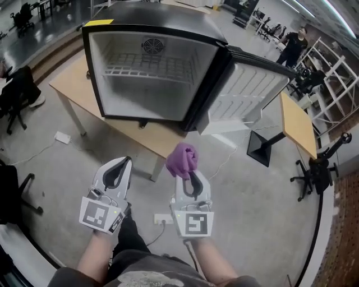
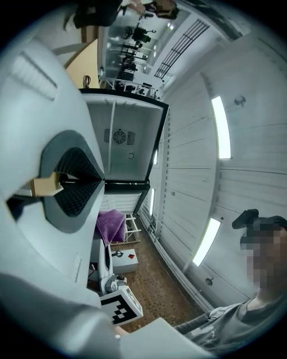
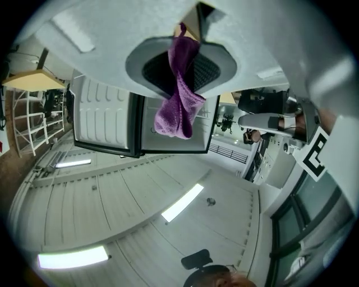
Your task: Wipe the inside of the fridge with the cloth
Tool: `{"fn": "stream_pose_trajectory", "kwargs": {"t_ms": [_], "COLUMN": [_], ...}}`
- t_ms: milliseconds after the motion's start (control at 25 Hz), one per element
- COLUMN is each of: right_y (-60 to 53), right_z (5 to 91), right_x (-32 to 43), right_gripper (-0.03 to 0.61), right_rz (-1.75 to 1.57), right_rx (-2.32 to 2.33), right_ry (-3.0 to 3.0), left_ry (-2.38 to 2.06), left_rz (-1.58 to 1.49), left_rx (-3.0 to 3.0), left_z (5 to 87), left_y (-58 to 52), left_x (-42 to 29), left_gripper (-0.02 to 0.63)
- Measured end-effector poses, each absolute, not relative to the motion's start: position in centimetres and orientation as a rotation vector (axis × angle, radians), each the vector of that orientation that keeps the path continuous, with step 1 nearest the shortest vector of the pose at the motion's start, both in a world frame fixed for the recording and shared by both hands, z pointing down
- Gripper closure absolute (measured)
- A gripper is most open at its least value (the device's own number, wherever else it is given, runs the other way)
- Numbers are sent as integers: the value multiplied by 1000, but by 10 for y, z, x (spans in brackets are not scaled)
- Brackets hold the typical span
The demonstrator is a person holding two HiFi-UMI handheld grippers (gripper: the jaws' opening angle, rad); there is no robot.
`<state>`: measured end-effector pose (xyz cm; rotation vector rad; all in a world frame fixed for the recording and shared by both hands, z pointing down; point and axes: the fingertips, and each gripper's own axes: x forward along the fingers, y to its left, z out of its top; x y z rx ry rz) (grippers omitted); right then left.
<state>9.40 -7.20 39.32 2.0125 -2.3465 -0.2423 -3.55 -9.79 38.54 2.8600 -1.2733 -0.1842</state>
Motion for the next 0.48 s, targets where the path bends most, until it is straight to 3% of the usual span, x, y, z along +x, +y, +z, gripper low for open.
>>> {"fn": "stream_pose_trajectory", "kwargs": {"t_ms": [480], "right_y": [155], "right_z": [373], "right_x": [163], "right_gripper": [537], "right_rz": [-352], "right_rx": [1977], "right_ry": [-2527], "left_ry": [-1406], "left_rz": [-225], "left_rx": [2906], "left_z": [360], "left_y": [120], "left_x": [17], "left_gripper": [595]}}
